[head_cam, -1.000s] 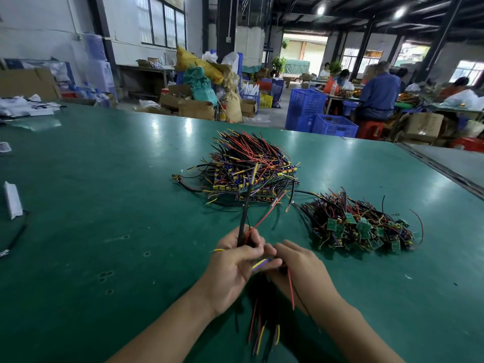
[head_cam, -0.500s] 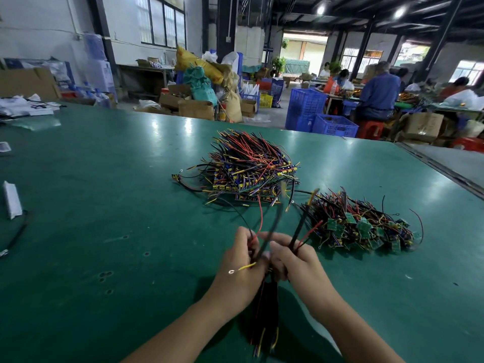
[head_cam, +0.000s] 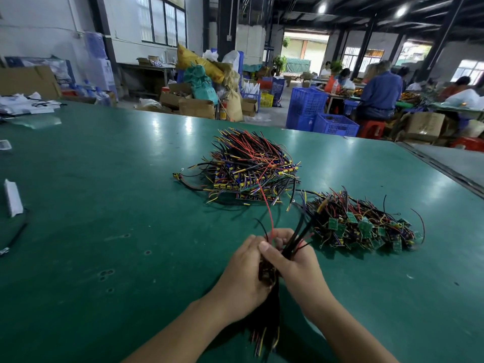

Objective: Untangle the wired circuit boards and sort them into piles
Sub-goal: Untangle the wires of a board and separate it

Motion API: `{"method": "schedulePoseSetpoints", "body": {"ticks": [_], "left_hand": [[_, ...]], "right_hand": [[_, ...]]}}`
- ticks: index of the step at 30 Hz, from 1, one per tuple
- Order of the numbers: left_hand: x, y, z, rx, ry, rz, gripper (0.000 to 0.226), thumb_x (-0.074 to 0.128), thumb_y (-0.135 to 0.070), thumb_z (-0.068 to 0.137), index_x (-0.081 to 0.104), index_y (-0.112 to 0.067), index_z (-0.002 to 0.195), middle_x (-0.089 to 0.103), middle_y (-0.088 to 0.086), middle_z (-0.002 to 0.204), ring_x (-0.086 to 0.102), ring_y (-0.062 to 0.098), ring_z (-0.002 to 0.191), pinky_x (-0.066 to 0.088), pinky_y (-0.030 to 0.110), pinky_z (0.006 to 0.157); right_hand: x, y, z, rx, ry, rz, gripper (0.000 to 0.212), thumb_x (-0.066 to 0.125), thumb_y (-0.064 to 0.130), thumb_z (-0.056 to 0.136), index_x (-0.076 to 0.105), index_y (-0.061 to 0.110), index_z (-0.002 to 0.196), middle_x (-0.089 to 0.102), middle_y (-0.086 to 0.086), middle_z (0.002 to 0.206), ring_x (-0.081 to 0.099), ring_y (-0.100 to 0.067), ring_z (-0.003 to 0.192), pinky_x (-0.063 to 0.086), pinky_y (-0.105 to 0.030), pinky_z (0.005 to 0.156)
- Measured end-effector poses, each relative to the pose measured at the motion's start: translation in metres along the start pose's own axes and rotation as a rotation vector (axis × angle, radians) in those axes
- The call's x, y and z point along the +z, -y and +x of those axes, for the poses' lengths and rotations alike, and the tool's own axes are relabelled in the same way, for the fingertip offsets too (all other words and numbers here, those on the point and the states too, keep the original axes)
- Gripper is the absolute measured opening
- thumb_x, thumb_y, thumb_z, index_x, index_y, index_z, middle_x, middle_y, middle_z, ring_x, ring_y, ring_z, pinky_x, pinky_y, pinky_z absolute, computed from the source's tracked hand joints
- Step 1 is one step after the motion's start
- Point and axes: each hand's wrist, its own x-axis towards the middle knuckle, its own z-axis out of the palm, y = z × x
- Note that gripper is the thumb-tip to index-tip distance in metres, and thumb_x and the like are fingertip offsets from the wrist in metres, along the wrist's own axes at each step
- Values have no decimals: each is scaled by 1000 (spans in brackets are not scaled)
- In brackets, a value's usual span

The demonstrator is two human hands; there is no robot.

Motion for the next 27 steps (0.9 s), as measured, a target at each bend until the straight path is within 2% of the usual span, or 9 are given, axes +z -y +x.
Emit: {"method": "schedulePoseSetpoints", "body": {"ticks": [6,9,11,15,17,19,21,23,27], "left_hand": [[2,-1,-1,-79,49,-57,53,55,-3,74,55,-21,124,56,-9,114,52,-1,109,38,12,96],[1,0,1,-204,-46,-155,48,52,-7,72,50,-36,110,58,-17,109,53,-6,100,37,6,84],[-1,1,4,-273,-139,-221,39,51,0,76,51,-31,100,60,-13,100,54,4,88,40,14,76],[-9,-6,9,-311,-244,-460,20,55,-20,72,60,-17,91,62,-2,90,55,10,81,41,24,76],[-11,-8,8,-272,-178,-509,33,63,-30,71,61,-17,102,64,1,101,59,14,95,46,28,84],[-10,-10,4,-234,-48,-490,52,71,-37,69,58,-19,116,65,-3,110,60,12,105,48,26,90],[-5,-12,1,-242,33,-535,58,78,-27,68,56,-17,121,67,-6,104,64,5,90,50,17,79],[-1,-14,1,-261,51,-609,55,80,-22,65,57,-15,115,70,-8,92,64,5,80,50,18,72],[1,-12,5,-228,-70,-558,35,79,-31,62,67,-14,91,70,-3,83,64,10,79,51,26,79]], "right_hand": [[-9,-6,7,-32,-106,-156,15,59,13,95,55,14,81,56,9,69,52,-6,67,43,-23,67],[-10,-5,7,-15,-161,-64,14,51,11,99,58,11,87,61,12,75,55,-2,73,42,-15,69],[-12,-4,6,-22,-155,-55,17,48,10,99,60,12,88,63,11,79,56,-1,78,40,-13,72],[-14,-1,6,2,-13,17,18,48,0,97,56,16,98,71,0,75,62,-6,80,44,-13,77],[-12,-1,5,-16,86,52,18,51,-5,94,59,10,98,65,2,68,59,-6,67,46,-17,67],[-8,0,2,-34,191,85,16,54,-1,90,62,11,98,68,5,78,62,-2,71,48,-16,64],[-6,1,-1,-62,286,5,28,54,0,84,68,21,95,71,9,84,65,1,76,49,-13,66],[-7,3,-2,-69,327,-169,36,52,1,79,70,32,85,71,12,78,64,2,72,50,-17,62],[-11,5,-3,43,398,-324,15,56,7,71,63,21,67,58,4,53,55,-10,48,47,-31,47]]}}
